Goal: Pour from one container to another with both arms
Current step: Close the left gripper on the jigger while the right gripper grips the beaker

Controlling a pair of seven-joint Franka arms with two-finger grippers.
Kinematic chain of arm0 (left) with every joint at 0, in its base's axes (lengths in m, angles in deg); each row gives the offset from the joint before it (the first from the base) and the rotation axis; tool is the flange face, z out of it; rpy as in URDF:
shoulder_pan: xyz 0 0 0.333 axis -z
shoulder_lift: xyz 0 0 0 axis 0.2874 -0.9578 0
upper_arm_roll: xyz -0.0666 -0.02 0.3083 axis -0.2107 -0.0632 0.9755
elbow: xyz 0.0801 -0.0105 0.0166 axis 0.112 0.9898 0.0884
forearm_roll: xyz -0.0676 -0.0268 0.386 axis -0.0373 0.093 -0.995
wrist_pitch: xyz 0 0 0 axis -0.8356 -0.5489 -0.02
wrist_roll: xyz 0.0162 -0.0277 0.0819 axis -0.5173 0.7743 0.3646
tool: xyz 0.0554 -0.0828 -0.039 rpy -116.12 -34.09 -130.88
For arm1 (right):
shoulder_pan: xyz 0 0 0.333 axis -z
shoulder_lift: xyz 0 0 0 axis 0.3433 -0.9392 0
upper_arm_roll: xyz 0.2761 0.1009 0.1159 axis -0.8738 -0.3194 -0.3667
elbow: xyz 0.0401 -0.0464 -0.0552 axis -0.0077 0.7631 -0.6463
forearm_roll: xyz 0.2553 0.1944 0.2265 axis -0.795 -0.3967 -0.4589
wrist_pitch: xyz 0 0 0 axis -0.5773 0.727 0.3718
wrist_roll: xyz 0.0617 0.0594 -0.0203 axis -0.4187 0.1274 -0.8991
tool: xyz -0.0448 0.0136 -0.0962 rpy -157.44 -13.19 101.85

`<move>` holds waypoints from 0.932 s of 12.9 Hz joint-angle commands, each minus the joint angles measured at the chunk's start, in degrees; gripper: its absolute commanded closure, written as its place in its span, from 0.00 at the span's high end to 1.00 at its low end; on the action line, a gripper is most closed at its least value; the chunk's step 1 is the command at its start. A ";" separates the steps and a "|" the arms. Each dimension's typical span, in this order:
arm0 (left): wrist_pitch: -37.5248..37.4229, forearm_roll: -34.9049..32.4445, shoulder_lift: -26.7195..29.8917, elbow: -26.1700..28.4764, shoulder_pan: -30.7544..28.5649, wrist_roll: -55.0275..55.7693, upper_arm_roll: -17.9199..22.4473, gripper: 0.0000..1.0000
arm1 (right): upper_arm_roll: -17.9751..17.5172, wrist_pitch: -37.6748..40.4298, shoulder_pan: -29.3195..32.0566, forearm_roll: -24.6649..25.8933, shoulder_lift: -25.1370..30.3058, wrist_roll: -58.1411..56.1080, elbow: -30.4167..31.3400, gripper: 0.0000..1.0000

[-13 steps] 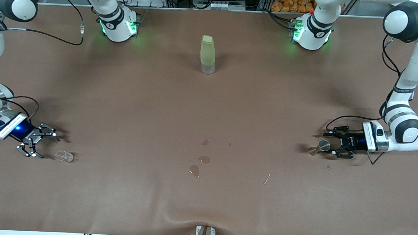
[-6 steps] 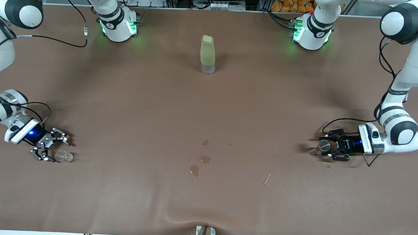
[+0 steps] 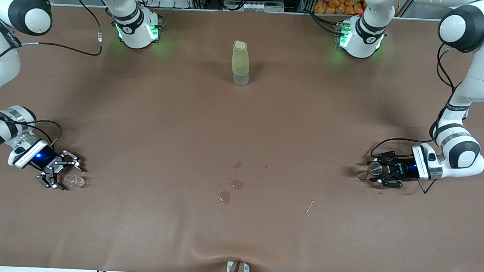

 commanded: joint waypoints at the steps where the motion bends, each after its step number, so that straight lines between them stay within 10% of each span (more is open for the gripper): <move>1: 0.30 2.75 -0.29 -0.39 1.35 -1.24 0.17 0.64 | -0.12 -0.39 -0.91 -2.10 -1.29 -0.42 -1.49 1.00; 12: 0.83 2.67 -0.38 -0.30 0.92 -2.20 0.17 0.44 | -0.03 -1.79 -3.11 -7.29 -1.73 -0.42 -1.58 1.00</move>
